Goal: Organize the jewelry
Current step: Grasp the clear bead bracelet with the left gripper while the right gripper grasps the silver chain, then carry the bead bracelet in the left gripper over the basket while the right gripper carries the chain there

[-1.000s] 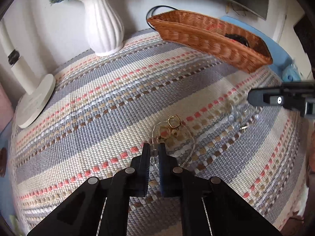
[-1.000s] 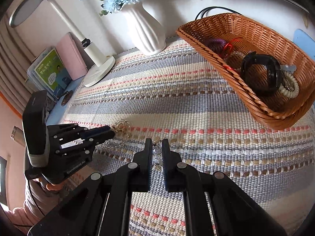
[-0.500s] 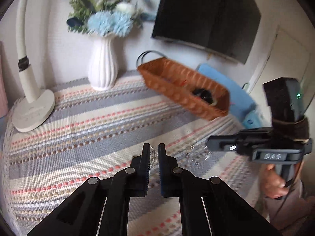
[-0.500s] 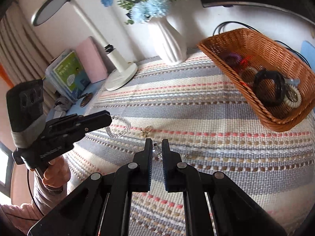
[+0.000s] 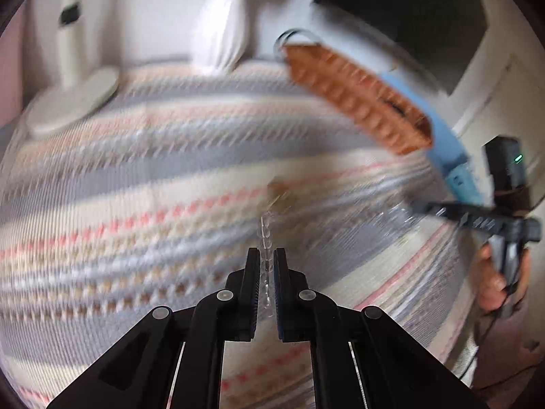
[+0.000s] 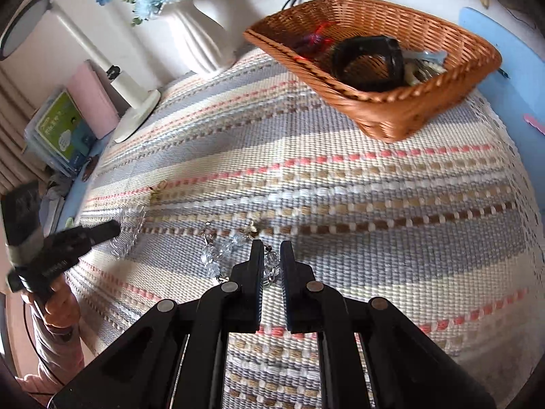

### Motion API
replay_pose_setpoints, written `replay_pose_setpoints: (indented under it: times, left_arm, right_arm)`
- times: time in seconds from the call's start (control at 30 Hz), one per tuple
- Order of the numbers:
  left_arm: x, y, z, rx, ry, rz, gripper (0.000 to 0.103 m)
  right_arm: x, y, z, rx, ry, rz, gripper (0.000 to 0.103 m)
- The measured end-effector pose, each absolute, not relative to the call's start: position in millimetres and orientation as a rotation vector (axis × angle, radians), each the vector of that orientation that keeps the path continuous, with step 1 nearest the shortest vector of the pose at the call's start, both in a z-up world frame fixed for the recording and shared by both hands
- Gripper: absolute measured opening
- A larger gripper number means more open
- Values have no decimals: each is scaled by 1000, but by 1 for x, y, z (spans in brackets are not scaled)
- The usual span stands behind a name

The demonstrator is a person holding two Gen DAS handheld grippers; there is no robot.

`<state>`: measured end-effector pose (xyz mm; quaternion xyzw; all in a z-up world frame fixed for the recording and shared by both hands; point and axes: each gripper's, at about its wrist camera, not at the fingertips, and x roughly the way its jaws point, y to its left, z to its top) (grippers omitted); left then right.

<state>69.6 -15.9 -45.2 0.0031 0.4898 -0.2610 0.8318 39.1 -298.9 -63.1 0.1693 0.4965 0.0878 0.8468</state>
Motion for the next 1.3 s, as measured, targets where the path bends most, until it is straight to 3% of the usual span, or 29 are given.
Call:
replay_pose_setpoints:
  times: [0.13,0.23,0.3,0.37,0.53,0.6,0.8,0.83,0.87,1.07,1.3]
  left_arm:
    - [63,5,-48,-5,1029,-511,8]
    - [61,9,-47,3,1019,-497,20]
    - [54,5,-45,19,1012,-507,29]
    - [50,-3,-45,67,997,-500,32]
    - [45,-28,-47,222,957,-421,30]
    - [44,-31,-46,221,956,-425,8]
    - [48,-29,-45,153,972,-455,8]
    - [48,-29,-44,134,974,-465,8]
    - [49,-29,-43,120,972,-471,8]
    - [44,-28,-20,33,944,-566,8]
    - [38,-49,29,15,851,-699,8]
  right_arm:
    - [42,-300,-66,373,1046,181,18]
    - [42,-298,-65,390,1032,189,31]
    - [41,-298,-64,387,1024,185,33]
    - [38,-301,-61,366,1017,161,33]
    - [36,-305,-59,329,1010,125,33]
    - [38,-297,-62,295,1023,133,33]
    - [43,-254,-62,15,1002,63,33]
    - [43,-246,-62,-26,1000,69,27]
    - [41,-239,-62,-74,994,68,11]
    - [30,-214,-48,-91,976,189,11]
    - [18,-230,24,2,822,252,11]
